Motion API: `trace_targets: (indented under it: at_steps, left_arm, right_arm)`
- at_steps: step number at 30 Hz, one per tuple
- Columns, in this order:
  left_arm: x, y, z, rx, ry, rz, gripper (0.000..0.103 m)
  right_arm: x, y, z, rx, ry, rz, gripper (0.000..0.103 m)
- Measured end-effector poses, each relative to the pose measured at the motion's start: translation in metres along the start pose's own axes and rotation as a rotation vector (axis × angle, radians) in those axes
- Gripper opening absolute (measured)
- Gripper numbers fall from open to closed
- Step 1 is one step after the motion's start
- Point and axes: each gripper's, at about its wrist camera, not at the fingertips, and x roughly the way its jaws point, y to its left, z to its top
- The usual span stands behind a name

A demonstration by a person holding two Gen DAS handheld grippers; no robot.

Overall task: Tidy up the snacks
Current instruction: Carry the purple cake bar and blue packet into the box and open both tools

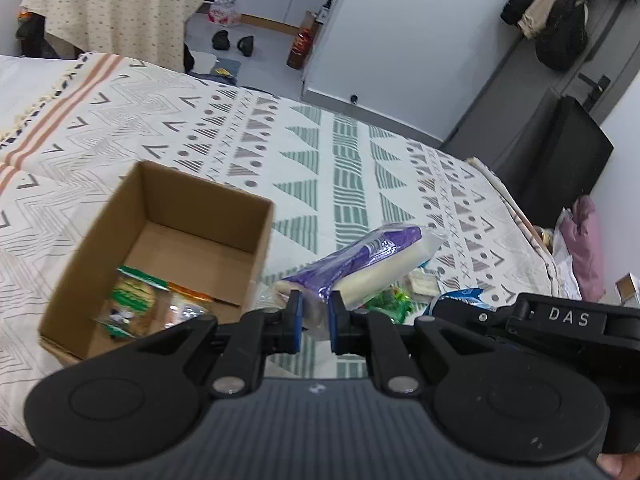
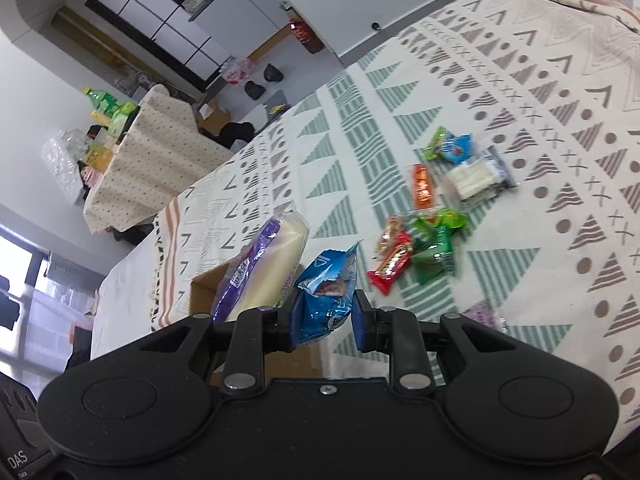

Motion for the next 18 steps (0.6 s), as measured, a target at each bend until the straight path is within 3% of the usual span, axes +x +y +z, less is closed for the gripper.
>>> trace_targets:
  at_steps: [18]
  left_arm:
    - [-0.027, 0.091, 0.012, -0.167, -0.046, 0.097, 0.011]
  right_arm:
    - [0.033, 0.062, -0.024, -0.070, 0.050, 0.043, 0.025]
